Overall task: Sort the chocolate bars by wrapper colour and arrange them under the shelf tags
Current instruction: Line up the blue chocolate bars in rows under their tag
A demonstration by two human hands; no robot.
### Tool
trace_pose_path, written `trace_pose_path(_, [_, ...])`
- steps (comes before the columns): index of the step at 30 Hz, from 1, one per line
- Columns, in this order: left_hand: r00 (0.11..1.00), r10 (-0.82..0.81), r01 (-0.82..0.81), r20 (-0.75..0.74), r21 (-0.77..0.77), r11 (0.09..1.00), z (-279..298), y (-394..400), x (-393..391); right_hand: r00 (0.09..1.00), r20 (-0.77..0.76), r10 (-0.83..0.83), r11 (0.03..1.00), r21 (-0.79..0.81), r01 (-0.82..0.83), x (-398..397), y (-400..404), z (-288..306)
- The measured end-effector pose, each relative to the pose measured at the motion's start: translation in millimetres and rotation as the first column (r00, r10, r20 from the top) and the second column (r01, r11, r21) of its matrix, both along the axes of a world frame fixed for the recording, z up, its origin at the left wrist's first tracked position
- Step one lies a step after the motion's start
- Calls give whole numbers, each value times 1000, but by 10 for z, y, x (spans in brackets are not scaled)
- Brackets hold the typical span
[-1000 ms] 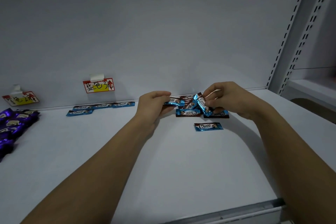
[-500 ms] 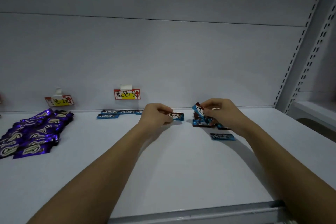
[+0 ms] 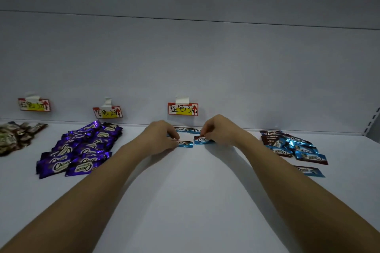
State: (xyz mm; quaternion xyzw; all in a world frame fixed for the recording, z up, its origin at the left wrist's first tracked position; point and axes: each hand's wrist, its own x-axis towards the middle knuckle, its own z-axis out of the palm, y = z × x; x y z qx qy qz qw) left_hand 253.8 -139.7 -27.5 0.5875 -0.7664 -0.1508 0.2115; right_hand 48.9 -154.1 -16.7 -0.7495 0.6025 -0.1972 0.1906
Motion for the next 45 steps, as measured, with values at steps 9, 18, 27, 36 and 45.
trace_pose_path(9, [991,-126,129,48,-72,989,-123,-209,53,991,-84,101,992,-61,-106,-183,-64,-151])
trace_pose_path(18, [1000,12,-9,12,-255,967,-138,-356,16,997,-48,68,985,-158,-75,-205,29,-165])
trace_pose_path(27, [1000,-17,21,19,-275,961,-235,-422,-8,999,-40,1,962,-272,-12,-66,-55,-254])
trace_pose_path(36, [996,-35,56,79,-288,956,-235,-399,17,991,-130,-3,947,-319,-39,20,-139,-336])
trace_pose_path(45, [986,-66,108,153,-285,953,-226,-381,-13,987,-160,9,952,-302,-58,31,-149,-363])
